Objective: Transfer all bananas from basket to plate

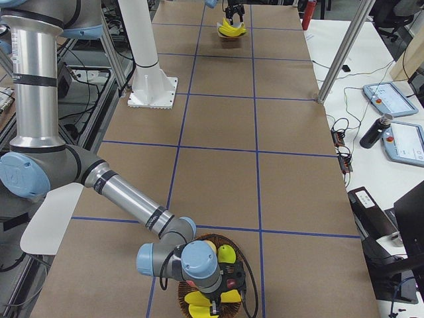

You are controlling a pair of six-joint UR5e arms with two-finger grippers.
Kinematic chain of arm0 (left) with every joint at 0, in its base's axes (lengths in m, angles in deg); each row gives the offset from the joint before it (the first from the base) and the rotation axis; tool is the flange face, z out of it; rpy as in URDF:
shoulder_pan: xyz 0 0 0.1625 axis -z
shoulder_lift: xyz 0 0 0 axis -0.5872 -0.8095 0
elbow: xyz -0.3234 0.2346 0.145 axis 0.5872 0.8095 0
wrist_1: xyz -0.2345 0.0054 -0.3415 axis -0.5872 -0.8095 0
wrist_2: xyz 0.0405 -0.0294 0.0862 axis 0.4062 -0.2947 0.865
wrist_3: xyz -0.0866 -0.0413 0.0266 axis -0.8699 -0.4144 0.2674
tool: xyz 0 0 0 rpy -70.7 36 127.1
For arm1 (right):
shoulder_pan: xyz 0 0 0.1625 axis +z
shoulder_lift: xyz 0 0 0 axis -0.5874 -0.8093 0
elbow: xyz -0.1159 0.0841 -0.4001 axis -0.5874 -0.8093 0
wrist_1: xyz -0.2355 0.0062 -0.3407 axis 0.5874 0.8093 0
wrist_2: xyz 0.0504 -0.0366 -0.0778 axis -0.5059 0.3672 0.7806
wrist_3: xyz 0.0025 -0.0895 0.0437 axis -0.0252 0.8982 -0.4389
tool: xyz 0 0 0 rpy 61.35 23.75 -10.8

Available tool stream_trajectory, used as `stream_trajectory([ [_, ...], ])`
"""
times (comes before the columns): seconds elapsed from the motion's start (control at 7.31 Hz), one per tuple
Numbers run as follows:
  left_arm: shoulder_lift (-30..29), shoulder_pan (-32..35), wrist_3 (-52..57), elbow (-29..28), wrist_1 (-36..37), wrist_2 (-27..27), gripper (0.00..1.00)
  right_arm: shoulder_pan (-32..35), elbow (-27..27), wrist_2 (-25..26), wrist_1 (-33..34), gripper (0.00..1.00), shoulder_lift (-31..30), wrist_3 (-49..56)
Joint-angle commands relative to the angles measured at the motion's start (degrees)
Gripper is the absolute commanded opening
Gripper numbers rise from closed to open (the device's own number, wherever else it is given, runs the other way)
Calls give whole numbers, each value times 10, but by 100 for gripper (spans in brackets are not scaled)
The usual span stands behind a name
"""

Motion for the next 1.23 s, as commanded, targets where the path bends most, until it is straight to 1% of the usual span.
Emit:
stream_trajectory([
  [0.0,-11,-2,-54,4,-1,-3,100,6,132,-9,158,0,11,-17],
  [0.14,-39,-2,-117,4,-1,-2,100,6,190,-36,211,0,20,-72],
  [0.27,-74,-4,-183,0,0,-2,100,6,221,-88,213,0,21,-155],
  [0.41,-108,-13,-235,-2,1,-2,100,2,240,-142,209,0,20,-227],
  [0.55,-149,-30,-303,-2,6,1,100,-23,277,-182,208,0,21,-318],
  [0.68,-182,-50,-364,-1,6,3,100,-70,339,-187,208,0,22,-441],
  [0.82,-211,-65,-407,2,5,4,100,-113,380,-186,207,0,47,-555],
  [0.96,-244,-78,-464,4,6,15,100,-143,404,-186,207,0,79,-648],
  [1.09,-274,-104,-512,4,5,37,100,-166,420,-184,207,0,106,-727],
])
